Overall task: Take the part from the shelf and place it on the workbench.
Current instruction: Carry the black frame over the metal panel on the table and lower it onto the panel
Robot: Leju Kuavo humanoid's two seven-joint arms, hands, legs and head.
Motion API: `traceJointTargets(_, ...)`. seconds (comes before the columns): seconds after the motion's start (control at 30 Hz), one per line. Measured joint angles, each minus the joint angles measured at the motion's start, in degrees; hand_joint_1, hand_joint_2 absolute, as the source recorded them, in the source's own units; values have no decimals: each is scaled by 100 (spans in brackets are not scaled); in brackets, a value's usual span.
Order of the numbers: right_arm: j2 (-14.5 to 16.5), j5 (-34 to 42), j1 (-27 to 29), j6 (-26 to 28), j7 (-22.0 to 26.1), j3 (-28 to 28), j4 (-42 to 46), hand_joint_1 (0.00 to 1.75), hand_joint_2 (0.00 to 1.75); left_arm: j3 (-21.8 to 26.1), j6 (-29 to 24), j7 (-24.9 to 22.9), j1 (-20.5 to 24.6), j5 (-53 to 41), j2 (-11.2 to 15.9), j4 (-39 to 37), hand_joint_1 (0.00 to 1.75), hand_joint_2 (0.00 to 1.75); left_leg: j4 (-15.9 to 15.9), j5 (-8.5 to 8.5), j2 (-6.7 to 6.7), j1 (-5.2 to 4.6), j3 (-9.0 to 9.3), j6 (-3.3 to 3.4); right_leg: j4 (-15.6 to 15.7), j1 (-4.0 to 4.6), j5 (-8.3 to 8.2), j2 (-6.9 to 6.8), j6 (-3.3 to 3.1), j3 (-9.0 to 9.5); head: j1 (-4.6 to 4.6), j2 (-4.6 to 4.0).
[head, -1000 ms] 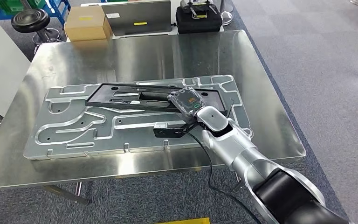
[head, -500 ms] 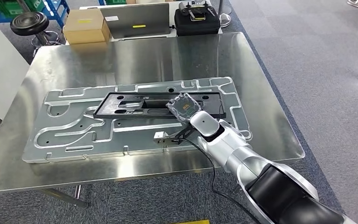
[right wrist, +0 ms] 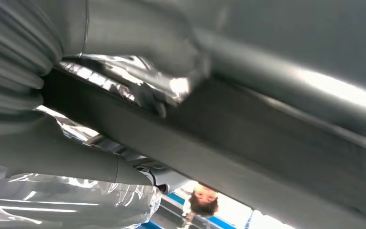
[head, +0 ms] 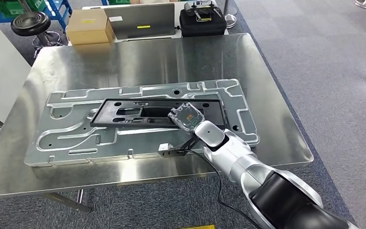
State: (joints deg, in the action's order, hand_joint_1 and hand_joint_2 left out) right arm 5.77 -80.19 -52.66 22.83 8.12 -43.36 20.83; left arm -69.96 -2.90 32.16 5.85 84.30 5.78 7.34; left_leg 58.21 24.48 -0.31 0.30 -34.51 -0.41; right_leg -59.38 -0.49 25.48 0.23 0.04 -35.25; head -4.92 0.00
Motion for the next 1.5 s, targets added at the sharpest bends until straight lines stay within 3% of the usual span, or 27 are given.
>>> traceJointTargets(0.13,74,20,26,61,86,0,-42,0,0,-7,-118,-47,1,0,1,0,0,175,132,120,7,22,-39,-127,48,-7,-27,4,-128,25,0,0)
traceJointTargets(0.23,127,33,24,79,116,0,-59,0,0,-9,-142,-78,1,0,6,0,0,175,1102,628,10,39,-464,-204,64,-18,-28,-4,-181,39,1,0)
traceJointTargets(0.27,139,41,25,85,134,1,-66,0,0,-9,-152,-97,-4,0,8,0,0,175,1441,747,10,41,-622,-219,63,-16,-26,-4,-184,40,1,0)
traceJointTargets(0.3,150,50,26,90,154,4,-74,0,0,-9,-162,-114,-9,1,8,0,0,175,1606,762,10,43,-701,-226,62,-16,-24,-1,-185,43,1,0)
traceJointTargets(0.33,165,59,27,97,178,10,-81,0,0,-9,-173,-129,-12,1,9,0,0,131,1538,663,10,44,-670,-223,62,-16,-23,4,-183,50,1,0)
traceJointTargets(0.37,182,67,27,104,198,18,-87,0,0,-9,-185,-139,-11,2,13,0,0,87,1242,475,11,45,-527,-210,62,-16,-19,11,-179,60,1,0)
traceJointTargets(0.43,221,82,27,128,224,30,-94,0,0,-9,-209,-144,3,2,21,0,0,0,406,127,12,32,-122,-158,61,-7,-11,24,-153,75,1,0)
traceJointTargets(0.5,252,110,37,202,253,50,-97,0,0,-6,-232,-137,16,2,25,0,0,0,-19,28,5,2,76,-92,66,5,-17,33,-101,68,0,0)
traceJointTargets(0.63,317,409,75,671,587,241,-68,0,0,10,-252,-118,6,2,23,0,0,0,-98,-6,6,14,96,38,0,12,42,29,25,33,1,0)
traceJointTargets(0.7,354,674,95,1017,888,404,9,0,0,16,-253,-118,13,2,21,0,0,0,-136,-33,16,33,112,93,-484,11,336,15,58,-184,1,0)
traceJointTargets(0.77,386,903,162,1314,1140,559,169,0,0,27,-250,-120,14,2,21,0,0,0,-132,-33,15,26,107,118,-1250,9,660,10,70,-551,1,0)
traceJointTargets(0.8,394,996,215,1418,1229,619,290,0,0,35,-247,-121,12,2,22,0,0,0,-126,-30,11,24,108,121,-1484,8,703,9,72,-671,1,0)
traceJointTargets(0.83,397,1083,273,1491,1301,668,451,0,0,44,-241,-121,11,2,22,0,0,0,-116,-23,6,24,108,120,-1521,6,640,9,70,-702,1,0)
traceJointTargets(0.87,396,1165,330,1527,1347,706,657,0,0,53,-236,-121,10,2,23,0,0,0,-102,-14,1,24,110,114,-1317,3,478,8,61,-617,1,0)
traceJointTargets(0.93,368,1363,469,1553,1403,768,1199,0,0,66,-218,-121,12,2,23,0,0,0,-57,21,-6,17,104,83,-550,9,110,7,21,-263,1,0)
traceJointTargets(1.0,280,1596,702,1603,1426,840,1911,0,0,70,-194,-122,12,2,26,0,0,0,-13,54,-14,0,88,36,-47,29,-39,8,-26,-36,0,0)
traceJointTargets(1.1,18,1812,1220,1686,1501,1024,3062,0,0,70,-156,-122,-6,2,32,1,0,0,-11,79,-21,10,88,-51,49,48,-39,0,-103,6,-1,0)
traceJointTargets(1.17,-132,1855,1658,1714,1688,1278,3830,0,0,70,-133,-118,-24,2,32,1,0,0,192,241,-11,26,16,-111,102,21,-61,-14,-162,39,-1,0)
traceJointTargets(1.27,-267,1928,2402,1730,2058,1780,4882,0,0,73,-111,-114,-34,2,42,0,0,0,1204,771,-1,52,-425,-189,123,9,-59,-28,-198,58,0,0)
traceJointTargets(1.3,-307,1956,2670,1730,2153,1953,5188,0,0,81,-97,-110,-44,2,45,0,0,0,1484,860,0,59,-556,-204,121,10,-52,-33,-197,60,-1,0)
traceJointTargets(1.33,-346,1983,2948,1730,2230,2154,5502,0,0,95,-72,-103,-57,2,45,0,0,0,1570,837,0,65,-598,-212,119,11,-44,-37,-191,64,-1,0)
traceJointTargets(1.37,-382,2018,3226,1730,2303,2374,5806,0,0,114,-44,-93,-70,2,47,0,0,0,1419,707,0,72,-524,-211,116,10,-33,-38,-180,73,-1,0)
traceJointTargets(1.43,-441,2165,3763,1730,2514,2872,6358,0,0,149,29,-66,-85,2,52,0,0,0,642,336,-2,81,-130,-182,110,11,-5,-38,-141,107,-1,0)
traceJointTargets(1.5,-469,2421,4279,1729,2824,3451,6797,0,0,175,96,-25,-92,2,55,0,0,0,58,176,-11,57,173,-116,102,21,18,-40,-82,130,0,0)
